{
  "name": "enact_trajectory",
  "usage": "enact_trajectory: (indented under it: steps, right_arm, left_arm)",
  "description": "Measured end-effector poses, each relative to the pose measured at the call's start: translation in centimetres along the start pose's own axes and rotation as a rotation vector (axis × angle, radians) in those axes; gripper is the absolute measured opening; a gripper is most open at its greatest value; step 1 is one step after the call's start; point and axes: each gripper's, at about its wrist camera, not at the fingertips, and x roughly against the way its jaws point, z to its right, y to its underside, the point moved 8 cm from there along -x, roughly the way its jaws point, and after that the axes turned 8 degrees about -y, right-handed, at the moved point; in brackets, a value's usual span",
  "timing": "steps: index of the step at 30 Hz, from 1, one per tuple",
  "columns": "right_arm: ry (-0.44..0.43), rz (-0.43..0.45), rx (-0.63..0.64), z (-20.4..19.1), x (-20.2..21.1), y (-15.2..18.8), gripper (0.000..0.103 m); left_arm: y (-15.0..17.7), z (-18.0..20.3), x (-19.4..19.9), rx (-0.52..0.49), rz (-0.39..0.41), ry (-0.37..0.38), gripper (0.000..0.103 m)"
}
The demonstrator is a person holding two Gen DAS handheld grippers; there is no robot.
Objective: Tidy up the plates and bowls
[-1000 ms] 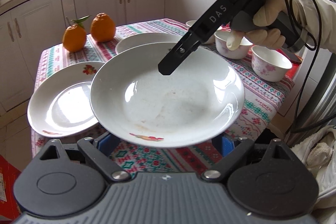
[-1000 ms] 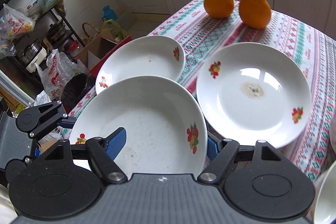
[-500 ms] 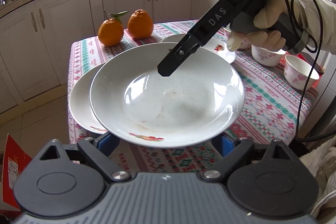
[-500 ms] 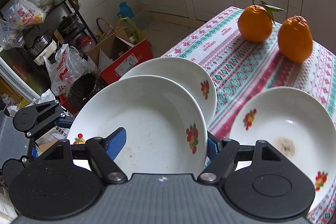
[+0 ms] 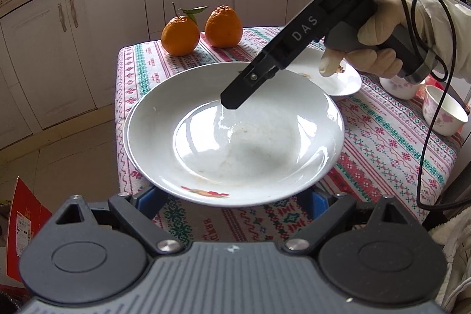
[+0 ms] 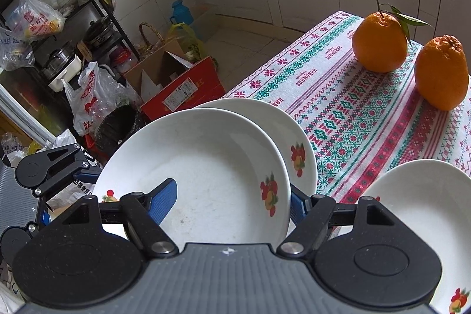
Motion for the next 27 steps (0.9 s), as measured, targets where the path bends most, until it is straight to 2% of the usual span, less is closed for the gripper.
enact_trajectory:
  steps: [11, 27]
  right_arm:
    - [0.026, -0.011, -0.007, 0.9, -0.7, 0.1, 0.082]
    - [0.012, -0.006, -0.026, 0.6, -0.1, 1.0, 0.082]
  left_arm:
    - [-0.5, -0.8, -1.0, -0.001, -0.008, -0.012, 0.094]
    - [-0.3, -1.9, -1.9, 0.019, -0.021, -0.032, 0.095]
